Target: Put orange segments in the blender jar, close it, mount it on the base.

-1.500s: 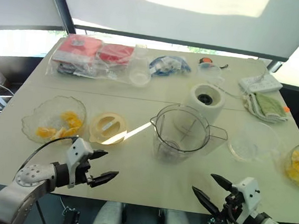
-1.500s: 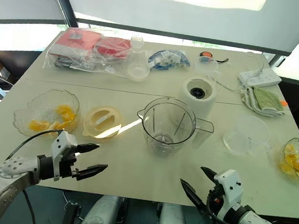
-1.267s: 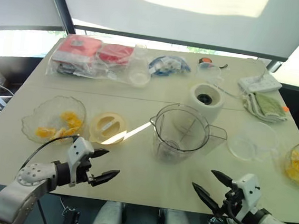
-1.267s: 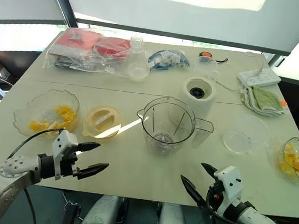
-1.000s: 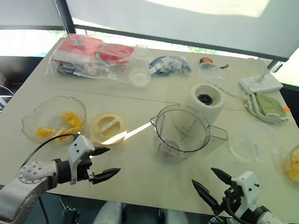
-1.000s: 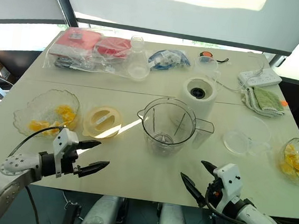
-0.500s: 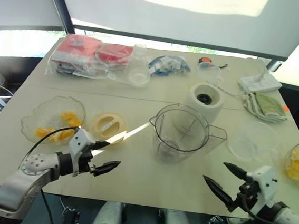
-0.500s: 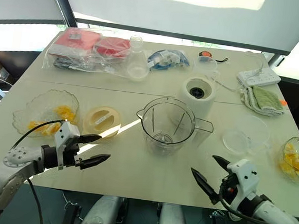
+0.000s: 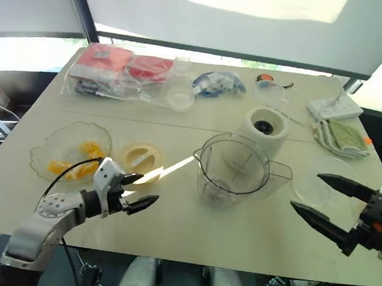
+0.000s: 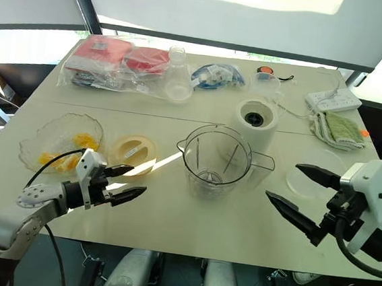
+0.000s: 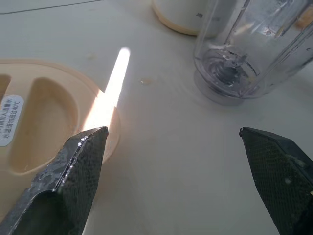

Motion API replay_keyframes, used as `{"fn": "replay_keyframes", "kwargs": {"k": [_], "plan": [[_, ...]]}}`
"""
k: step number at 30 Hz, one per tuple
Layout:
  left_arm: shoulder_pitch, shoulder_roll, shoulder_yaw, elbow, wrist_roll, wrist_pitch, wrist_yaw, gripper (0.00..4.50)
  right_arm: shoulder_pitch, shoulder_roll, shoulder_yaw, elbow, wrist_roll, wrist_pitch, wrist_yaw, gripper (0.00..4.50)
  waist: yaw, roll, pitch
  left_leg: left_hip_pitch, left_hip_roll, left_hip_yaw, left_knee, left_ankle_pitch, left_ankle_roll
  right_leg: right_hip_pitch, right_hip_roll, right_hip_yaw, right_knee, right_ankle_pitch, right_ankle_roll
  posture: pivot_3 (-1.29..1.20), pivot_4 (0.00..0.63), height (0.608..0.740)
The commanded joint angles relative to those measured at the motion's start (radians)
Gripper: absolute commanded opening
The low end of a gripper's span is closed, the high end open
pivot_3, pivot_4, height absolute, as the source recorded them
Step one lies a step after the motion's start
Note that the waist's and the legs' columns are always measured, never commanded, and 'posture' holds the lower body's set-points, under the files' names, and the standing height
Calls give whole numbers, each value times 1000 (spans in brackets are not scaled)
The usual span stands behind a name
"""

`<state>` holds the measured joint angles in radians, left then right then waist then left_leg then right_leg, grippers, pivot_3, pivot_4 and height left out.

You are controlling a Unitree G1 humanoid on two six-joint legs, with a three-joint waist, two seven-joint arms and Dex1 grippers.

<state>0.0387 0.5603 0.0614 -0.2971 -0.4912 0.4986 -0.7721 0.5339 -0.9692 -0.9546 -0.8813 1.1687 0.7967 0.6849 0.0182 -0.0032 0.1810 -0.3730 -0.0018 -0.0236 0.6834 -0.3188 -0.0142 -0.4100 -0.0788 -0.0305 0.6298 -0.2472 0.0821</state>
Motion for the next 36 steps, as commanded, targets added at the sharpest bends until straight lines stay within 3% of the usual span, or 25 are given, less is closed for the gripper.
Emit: {"fn": "replay_keyframes", "kwargs": {"k": [1,7,10,16,22,28,36], "plan": [[-55,-21,77,-1,-45,33,62,4500,-14,-65,-81,-32,146,30,7,4436,-4,-1,1,0,0,0,0,0,0,0,0,0,0,0,0,0,150,740],[-170,-69,138,3,-54,93,211,4500,-117,-193,-108,-6,305,55,-66,4436,-3,-5,3,0,0,0,0,0,0,0,0,0,0,0,0,0,150,740],[-253,-111,145,-5,60,80,402,4500,-165,-234,-100,13,320,65,-84,4436,4,-8,4,0,0,-1,0,0,0,0,0,0,0,2,3,0,150,740],[-335,-40,170,-191,48,492,576,4500,-261,-277,-63,63,330,83,-98,4436,13,-13,6,-1,-1,0,0,0,0,0,0,0,-1,2,4,0,150,740],[-545,-34,340,-94,102,743,753,4500,-373,-286,66,99,279,63,-103,4436,21,-17,9,0,-1,-1,1,0,0,0,2,-2,0,2,4,0,150,740],[-773,-180,432,-52,253,1081,948,4500,-440,-294,86,126,332,91,-82,4436,20,-18,9,-1,-3,-1,1,0,0,1,0,-1,-1,4,7,0,150,740],[-932,-423,587,40,437,1116,1118,4500,-520,-321,125,149,376,106,-118,4436,21,-22,11,-2,-3,-2,1,0,0,1,-1,-2,-1,5,9,0,150,740]]}}
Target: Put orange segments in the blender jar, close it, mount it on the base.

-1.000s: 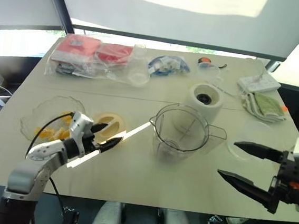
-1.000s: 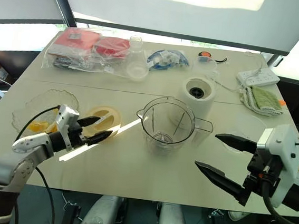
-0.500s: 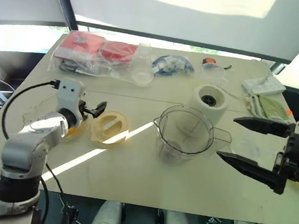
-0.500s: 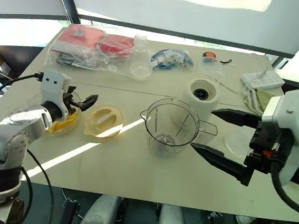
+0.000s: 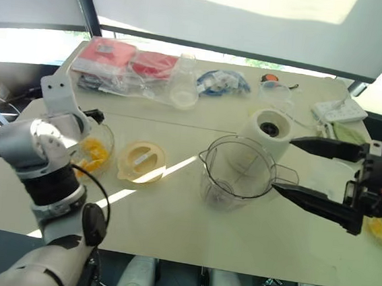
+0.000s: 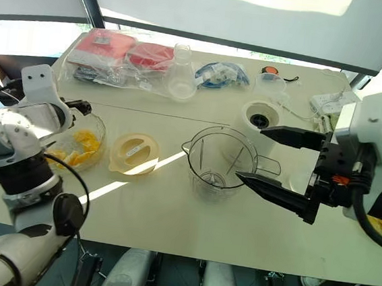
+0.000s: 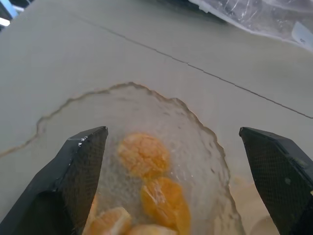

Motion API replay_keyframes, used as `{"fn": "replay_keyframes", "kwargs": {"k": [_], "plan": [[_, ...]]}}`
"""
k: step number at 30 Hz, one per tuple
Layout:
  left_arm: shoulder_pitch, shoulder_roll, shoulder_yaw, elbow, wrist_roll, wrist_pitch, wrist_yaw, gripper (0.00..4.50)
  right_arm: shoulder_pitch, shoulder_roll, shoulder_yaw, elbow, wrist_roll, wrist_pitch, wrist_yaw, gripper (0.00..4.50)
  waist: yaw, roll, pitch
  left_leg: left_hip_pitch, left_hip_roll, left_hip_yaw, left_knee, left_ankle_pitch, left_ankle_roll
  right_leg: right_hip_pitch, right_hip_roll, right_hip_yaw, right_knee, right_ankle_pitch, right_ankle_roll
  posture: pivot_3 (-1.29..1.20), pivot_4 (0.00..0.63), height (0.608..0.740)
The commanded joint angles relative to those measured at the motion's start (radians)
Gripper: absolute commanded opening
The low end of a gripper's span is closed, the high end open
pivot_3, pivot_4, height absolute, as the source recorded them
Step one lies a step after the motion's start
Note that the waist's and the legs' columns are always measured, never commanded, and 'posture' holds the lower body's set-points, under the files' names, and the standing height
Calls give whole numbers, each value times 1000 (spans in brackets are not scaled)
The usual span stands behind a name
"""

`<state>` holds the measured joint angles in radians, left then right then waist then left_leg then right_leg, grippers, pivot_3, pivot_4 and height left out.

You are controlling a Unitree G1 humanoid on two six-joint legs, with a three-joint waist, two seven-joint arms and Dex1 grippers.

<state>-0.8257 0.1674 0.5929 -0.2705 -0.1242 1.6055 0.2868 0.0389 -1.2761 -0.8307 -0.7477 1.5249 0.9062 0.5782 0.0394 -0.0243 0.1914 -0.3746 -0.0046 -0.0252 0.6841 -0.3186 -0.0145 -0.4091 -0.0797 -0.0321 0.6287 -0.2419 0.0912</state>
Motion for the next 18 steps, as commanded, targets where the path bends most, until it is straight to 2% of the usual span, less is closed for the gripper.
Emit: {"fn": "replay_keyframes", "kwargs": {"k": [1,6,11,18], "plan": [[-99,-53,78,18,98,9,83,4500,-31,-14,6,15,17,-2,-15,4436,0,-1,1,0,0,0,0,0,0,0,0,0,0,0,0,0,150,740],[-178,-141,188,8,207,9,157,4500,-43,7,35,1,12,-7,-45,4436,1,-2,1,0,0,0,0,0,0,0,-1,0,0,0,0,0,150,740],[-152,-124,236,74,225,-36,131,4500,-53,18,54,-8,10,-14,-62,4436,1,-2,1,-1,0,1,0,0,-1,-1,-1,0,0,0,0,0,150,740],[-79,-92,229,216,197,-165,76,4500,-61,26,62,-12,-4,-11,-64,4436,2,-3,1,-1,0,0,0,2,-3,-1,-2,0,0,0,0,0,150,740]]}}
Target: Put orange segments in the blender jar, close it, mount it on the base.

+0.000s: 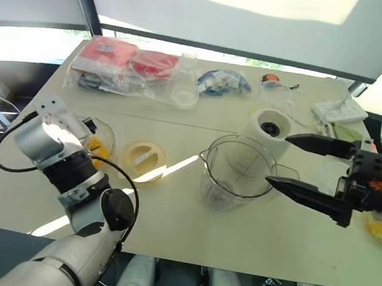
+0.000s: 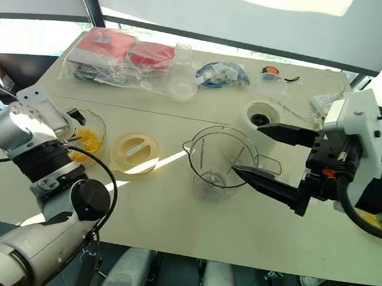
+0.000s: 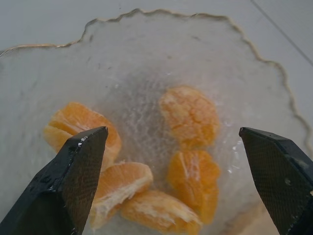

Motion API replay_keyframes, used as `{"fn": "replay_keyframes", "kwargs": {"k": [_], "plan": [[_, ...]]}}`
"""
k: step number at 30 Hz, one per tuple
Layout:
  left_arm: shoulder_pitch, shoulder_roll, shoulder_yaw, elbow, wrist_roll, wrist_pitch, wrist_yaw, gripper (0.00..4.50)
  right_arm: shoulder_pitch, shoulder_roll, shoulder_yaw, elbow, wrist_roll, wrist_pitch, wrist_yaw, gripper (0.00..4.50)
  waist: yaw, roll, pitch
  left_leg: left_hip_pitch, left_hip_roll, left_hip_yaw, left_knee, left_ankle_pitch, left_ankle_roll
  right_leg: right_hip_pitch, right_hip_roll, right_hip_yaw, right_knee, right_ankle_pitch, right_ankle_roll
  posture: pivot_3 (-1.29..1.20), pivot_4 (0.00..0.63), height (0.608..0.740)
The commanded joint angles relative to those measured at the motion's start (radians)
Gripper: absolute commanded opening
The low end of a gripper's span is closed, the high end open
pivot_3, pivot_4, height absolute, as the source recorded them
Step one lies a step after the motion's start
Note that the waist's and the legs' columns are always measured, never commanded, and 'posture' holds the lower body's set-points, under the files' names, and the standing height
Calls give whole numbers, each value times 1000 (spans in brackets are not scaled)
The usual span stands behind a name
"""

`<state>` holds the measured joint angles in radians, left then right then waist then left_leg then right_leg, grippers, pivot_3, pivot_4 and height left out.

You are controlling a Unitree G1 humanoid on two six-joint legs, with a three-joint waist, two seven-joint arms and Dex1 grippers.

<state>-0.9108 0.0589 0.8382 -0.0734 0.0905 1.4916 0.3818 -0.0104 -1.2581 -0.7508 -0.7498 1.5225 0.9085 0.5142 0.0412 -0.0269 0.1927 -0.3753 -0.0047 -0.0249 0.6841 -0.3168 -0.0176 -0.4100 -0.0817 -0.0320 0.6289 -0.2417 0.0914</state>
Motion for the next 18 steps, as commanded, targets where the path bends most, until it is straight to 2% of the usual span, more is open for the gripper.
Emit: {"fn": "replay_keyframes", "kwargs": {"k": [1,10,18], "plan": [[14,19,-18,36,-24,-75,-25,4500,-14,7,-17,-11,1,-14,-4,4436,0,0,0,0,0,0,0,0,0,0,0,0,0,0,0,0,150,740],[62,57,0,266,-96,-349,-27,4500,-24,4,-15,-11,3,-18,-13,4436,-1,0,0,0,0,0,0,0,0,0,0,0,0,0,0,0,150,740],[61,88,-24,419,-170,-488,-3,4500,-38,1,-10,-8,-6,-16,-13,4436,-1,0,0,0,0,0,0,0,0,0,-1,0,0,1,1,0,150,740]]}}
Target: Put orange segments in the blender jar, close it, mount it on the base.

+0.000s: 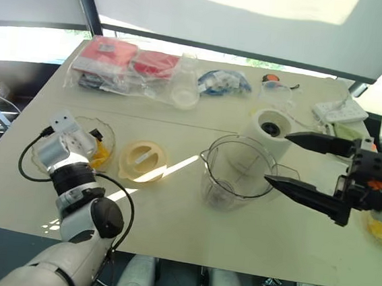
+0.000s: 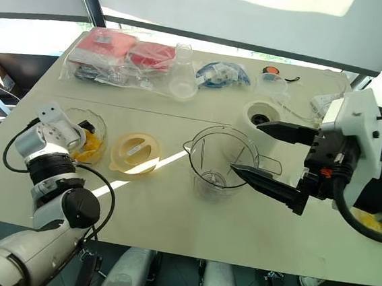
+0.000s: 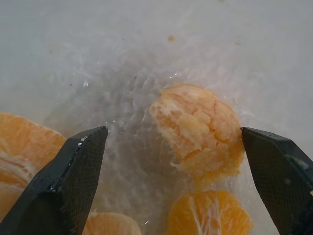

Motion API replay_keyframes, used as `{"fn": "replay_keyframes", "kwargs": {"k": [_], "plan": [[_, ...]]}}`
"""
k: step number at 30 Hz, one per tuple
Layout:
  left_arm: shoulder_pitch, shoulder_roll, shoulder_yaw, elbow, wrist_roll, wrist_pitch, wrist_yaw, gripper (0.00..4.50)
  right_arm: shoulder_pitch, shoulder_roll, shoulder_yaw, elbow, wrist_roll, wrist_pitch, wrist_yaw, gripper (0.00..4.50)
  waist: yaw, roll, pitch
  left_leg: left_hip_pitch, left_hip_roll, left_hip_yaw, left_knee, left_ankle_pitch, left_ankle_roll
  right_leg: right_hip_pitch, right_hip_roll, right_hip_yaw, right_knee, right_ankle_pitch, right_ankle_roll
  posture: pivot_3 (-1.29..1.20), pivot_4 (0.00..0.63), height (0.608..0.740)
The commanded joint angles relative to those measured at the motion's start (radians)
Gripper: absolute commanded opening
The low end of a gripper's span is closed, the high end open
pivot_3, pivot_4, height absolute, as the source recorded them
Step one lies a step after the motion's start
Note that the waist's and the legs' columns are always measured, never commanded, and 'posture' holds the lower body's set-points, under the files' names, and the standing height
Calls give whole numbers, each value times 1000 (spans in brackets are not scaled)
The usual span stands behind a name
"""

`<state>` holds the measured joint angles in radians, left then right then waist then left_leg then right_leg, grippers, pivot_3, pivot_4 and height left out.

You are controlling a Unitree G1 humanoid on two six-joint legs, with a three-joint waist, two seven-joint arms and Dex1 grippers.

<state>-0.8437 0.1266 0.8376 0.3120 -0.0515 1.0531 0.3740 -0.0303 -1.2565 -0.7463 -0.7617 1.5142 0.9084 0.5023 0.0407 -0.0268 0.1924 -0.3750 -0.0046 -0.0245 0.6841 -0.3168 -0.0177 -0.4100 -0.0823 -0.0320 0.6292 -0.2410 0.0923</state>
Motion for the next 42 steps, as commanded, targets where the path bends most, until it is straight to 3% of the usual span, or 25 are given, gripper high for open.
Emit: {"fn": "replay_keyframes", "kwargs": {"k": [1,3,6,12,17,21,25,27,31,35,38,42], "plan": [[-9,25,-28,54,-35,-64,9,4500,-22,-3,-14,5,4,-16,-3,4436,0,0,0,0,0,0,0,0,0,0,0,0,0,0,0,0,150,740],[-14,31,-33,85,-48,-86,16,4500,-29,-4,-13,8,5,-16,-7,4436,0,0,0,0,0,0,0,0,0,0,0,0,1,0,0,0,150,740],[-8,30,-42,86,-65,-90,35,3696,-27,1,-16,3,0,-14,-14,4500,1,0,0,1,0,0,0,0,0,0,0,0,1,0,0,0,150,740],[4,22,-56,52,-102,-66,66,646,-27,6,-9,-3,0,-19,-25,4500,0,0,0,0,0,0,0,0,0,0,0,0,1,1,1,0,150,740],[13,36,-81,-10,-115,-39,82,646,-25,16,4,-7,-12,-24,-29,4500,-2,0,0,0,0,0,0,0,0,0,0,0,1,1,1,0,150,740],[25,96,-181,-116,-107,26,22,646,-24,25,9,-4,-25,-24,-25,4500,-2,0,0,0,0,0,0,0,0,0,1,0,1,1,1,0,150,740],[33,248,-310,-244,-176,163,-179,646,-11,38,-8,17,-41,-13,-13,4500,-3,0,0,0,0,0,0,0,-1,-1,1,0,1,1,1,0,150,740],[42,354,-385,-267,-239,219,-334,646,2,45,-21,22,-52,-5,-5,4500,-3,0,0,0,0,0,0,1,-2,-1,1,0,1,1,1,0,150,740],[71,588,-491,-319,-502,247,-849,646,46,88,-59,39,-68,0,-5,4500,-2,2,0,1,0,1,0,1,-2,0,1,0,1,0,0,0,150,740],[61,753,-647,-327,-509,-54,-1265,646,120,149,-119,67,-107,8,-1,4500,0,2,0,0,0,1,0,1,-2,-1,0,1,0,-2,-3,0,150,740],[-77,750,-756,-253,-508,-225,-1508,646,214,202,-177,45,-143,18,20,4500,8,1,0,-1,0,1,0,1,-2,0,0,1,-1,-2,-4,0,150,740],[-264,656,-883,-142,-524,-309,-1754,646,327,281,-229,-14,-171,3,20,4500,2,2,0,-1,0,3,0,0,0,0,1,1,-2,-2,-5,0,150,740]]}}
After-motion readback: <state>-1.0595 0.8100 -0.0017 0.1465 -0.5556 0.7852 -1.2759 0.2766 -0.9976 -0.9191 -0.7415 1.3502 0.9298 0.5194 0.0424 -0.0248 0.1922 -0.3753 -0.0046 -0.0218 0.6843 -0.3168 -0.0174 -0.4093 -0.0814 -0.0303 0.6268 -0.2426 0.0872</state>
